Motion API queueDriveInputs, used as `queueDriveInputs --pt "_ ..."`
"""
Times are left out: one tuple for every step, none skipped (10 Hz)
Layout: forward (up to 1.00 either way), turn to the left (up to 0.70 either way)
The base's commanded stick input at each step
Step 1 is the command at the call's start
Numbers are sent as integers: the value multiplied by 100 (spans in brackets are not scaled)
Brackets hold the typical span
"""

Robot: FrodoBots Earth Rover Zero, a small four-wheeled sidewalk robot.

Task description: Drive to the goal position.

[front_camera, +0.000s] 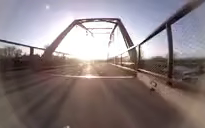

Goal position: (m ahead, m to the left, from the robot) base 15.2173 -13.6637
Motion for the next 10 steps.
queueDriveInputs --pt "70 0" --pt "70 0" --pt "70 0" --pt "70 0" --pt "70 0" --pt "70 0" --pt "70 0" --pt "70 0" --pt "70 0" --pt "70 0"
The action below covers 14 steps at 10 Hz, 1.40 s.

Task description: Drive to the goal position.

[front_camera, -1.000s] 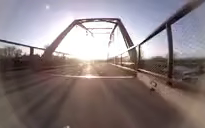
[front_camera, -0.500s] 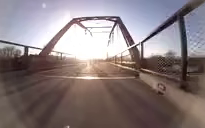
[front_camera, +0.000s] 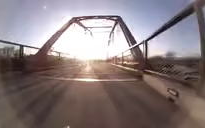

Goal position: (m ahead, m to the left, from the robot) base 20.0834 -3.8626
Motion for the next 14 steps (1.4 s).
queueDriveInputs --pt "70 0" --pt "70 0" --pt "70 0" --pt "70 0" --pt "70 0" --pt "70 0" --pt "70 0" --pt "70 0" --pt "70 0" --pt "70 0" --pt "70 0" --pt "70 0" --pt "70 0" --pt "70 0"
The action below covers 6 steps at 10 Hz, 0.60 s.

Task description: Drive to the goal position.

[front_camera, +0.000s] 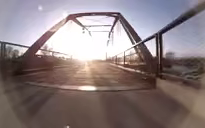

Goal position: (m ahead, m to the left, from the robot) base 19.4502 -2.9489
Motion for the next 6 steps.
queueDriveInputs --pt "70 0" --pt "70 0" --pt "70 0" --pt "70 0" --pt "70 0" --pt "70 0"
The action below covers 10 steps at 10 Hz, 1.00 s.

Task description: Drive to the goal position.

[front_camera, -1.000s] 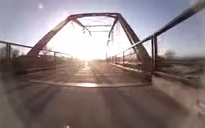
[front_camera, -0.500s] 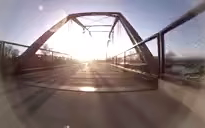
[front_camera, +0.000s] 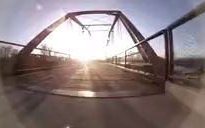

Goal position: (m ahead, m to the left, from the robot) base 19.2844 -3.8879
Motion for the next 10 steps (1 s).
queueDriveInputs --pt "70 0" --pt "70 0" --pt "70 0" --pt "70 0" --pt "70 0" --pt "70 0" --pt "70 0" --pt "70 0" --pt "70 0" --pt "70 0"
